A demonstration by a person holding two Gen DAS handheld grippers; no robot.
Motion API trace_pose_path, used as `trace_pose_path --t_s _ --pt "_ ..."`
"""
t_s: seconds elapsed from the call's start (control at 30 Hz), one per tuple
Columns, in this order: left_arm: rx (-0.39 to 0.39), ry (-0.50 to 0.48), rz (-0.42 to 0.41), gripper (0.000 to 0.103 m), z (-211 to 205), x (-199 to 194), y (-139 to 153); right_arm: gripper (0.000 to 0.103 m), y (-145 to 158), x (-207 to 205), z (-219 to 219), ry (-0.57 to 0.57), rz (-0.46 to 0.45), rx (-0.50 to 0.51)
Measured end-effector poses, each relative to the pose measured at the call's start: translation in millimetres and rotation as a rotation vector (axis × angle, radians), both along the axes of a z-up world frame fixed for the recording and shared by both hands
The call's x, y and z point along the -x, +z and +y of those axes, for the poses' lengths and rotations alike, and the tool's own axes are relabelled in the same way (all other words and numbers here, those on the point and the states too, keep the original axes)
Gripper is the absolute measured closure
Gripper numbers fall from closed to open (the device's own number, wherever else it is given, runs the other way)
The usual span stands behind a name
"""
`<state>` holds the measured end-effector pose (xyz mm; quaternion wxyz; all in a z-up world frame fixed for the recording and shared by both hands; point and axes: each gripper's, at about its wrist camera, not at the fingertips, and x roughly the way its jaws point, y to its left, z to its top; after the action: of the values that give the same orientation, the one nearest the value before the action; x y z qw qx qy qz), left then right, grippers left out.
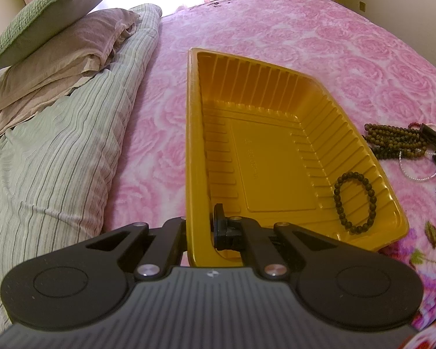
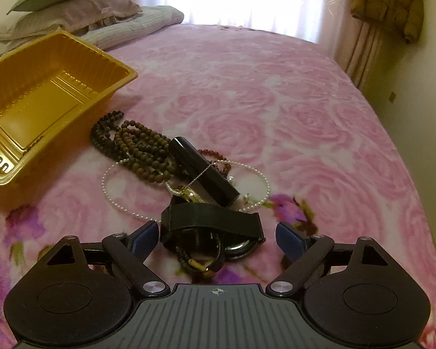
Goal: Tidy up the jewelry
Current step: 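Move the right gripper over the black leather watch, then close the right gripper on the black leather watch strap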
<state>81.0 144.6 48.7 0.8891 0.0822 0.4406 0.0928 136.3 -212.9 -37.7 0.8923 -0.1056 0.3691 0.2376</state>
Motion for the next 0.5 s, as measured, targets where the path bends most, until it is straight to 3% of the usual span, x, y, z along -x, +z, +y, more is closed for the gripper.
trace_pose_path --t_s 0.1,0.17,0.3,0.37,0.5 --pt "0.000 0.000 -0.001 0.100 -0.5 0.2 -0.2 0.016 -4.2 -2.2 -1.7 0.016 0.024 0.000" --pt "0.000 0.000 -0.001 0.100 -0.3 -0.1 -0.3 0.028 -1.8 0.5 -3.0 0.026 0.026 -0.008" --pt "0.000 -0.001 -0.001 0.100 -0.6 0.2 -0.1 0.036 6.3 6.5 -4.6 0.015 0.018 -0.013" --pt "0.001 -0.001 -0.002 0.100 -0.5 -0.2 -0.5 0.046 12.8 8.7 -5.1 0.012 0.017 -0.016" --pt "0.004 -0.001 -0.005 0.100 0.2 -1.2 -1.5 0.048 18.6 10.1 -4.8 0.032 0.046 0.020"
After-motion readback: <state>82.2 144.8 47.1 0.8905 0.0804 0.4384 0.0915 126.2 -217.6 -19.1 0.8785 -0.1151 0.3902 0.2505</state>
